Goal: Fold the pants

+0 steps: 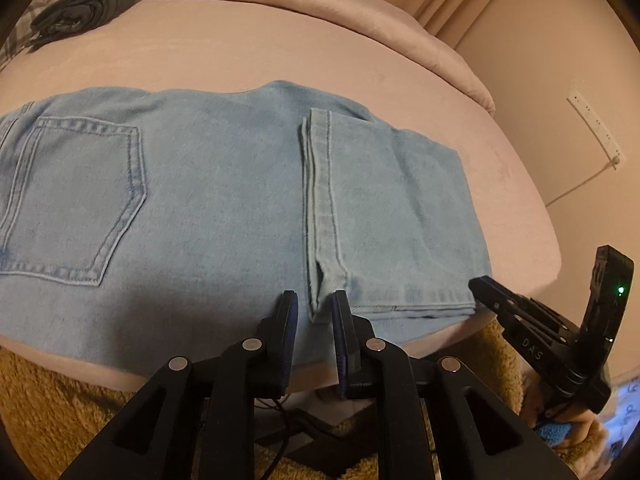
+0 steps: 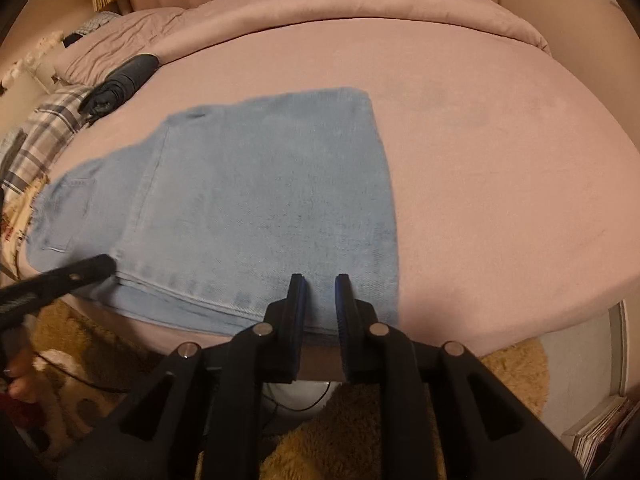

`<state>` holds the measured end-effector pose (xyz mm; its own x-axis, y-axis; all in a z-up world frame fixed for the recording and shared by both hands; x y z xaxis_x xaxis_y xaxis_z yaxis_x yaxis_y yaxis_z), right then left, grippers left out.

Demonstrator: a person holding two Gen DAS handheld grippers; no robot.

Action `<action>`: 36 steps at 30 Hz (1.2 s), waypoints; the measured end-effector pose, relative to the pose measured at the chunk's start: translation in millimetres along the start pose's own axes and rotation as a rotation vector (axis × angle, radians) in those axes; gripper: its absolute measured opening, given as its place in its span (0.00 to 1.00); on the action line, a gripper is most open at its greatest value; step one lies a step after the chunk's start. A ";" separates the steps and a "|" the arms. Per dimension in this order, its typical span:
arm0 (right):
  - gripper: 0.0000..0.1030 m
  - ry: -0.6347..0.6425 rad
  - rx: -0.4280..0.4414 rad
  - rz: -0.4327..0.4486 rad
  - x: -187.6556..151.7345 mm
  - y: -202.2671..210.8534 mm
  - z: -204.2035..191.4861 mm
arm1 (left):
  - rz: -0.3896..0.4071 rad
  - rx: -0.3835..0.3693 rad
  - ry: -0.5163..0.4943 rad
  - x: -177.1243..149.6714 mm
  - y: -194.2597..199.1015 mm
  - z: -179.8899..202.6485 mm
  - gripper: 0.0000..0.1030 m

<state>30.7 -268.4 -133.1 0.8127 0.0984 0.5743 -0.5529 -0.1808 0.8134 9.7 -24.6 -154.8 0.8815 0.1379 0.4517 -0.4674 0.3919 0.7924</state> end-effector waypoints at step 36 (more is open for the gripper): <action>0.63 0.135 0.111 0.022 48.3 -5.2 -75.3 | 0.264 0.273 0.236 37.5 91.9 -111.3 0.63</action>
<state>59.0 -189.0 -102.6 0.7645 0.2221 0.6052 -0.5408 -0.2901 0.7895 7.4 117.8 -110.6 0.7064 0.4169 0.5720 -0.6511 0.0656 0.7562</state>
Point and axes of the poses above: each gripper's, at about its wrist camera, not at the fingertips, and y roughly against the way its jaws point, z to its right, x to its top, the point moved 7 cm from there along -y, roughly the way its jaws point, and after that the axes turned 2 degrees about z, right-handed, at the moved point
